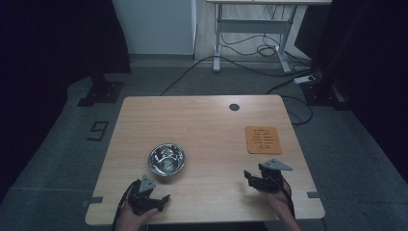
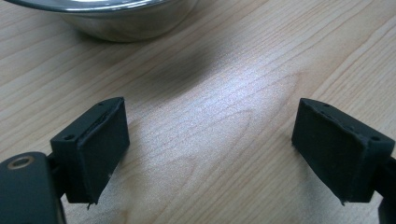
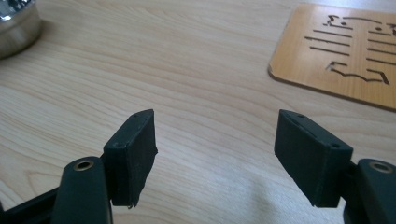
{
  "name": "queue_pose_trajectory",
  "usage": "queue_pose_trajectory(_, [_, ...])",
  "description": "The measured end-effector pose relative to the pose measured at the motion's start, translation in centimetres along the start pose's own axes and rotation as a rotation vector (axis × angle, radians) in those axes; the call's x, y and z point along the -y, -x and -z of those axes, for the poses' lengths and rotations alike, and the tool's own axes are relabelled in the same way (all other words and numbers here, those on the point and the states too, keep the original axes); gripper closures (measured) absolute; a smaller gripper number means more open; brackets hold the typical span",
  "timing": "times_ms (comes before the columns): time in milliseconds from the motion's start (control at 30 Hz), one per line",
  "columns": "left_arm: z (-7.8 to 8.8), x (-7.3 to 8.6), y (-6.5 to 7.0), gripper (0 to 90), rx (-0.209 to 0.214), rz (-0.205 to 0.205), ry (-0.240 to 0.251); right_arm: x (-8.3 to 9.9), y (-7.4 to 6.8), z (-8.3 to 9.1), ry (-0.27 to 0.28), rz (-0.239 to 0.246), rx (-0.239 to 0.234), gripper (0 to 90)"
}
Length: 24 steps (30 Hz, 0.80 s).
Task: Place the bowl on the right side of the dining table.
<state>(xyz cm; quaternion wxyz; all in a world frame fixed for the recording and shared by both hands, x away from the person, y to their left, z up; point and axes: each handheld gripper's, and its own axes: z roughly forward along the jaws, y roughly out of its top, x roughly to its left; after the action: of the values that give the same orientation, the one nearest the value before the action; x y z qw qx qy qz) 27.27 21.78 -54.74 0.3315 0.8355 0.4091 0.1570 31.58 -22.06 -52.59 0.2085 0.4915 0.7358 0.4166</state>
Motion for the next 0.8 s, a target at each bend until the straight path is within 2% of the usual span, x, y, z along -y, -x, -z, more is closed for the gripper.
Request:
queue_pose_trajectory(433, [0.0, 0.0, 0.0, 10.8, 0.000, 0.000, 0.000, -1.5, -0.7, -0.1, 0.033, -0.013, -0.039, 30.0])
queue_pose_trajectory(800, [0.0, 0.0, 0.0, 10.8, 0.000, 0.000, 0.000, -2.9, -2.6, -1.1, 0.042, 0.005, -0.083, 30.6])
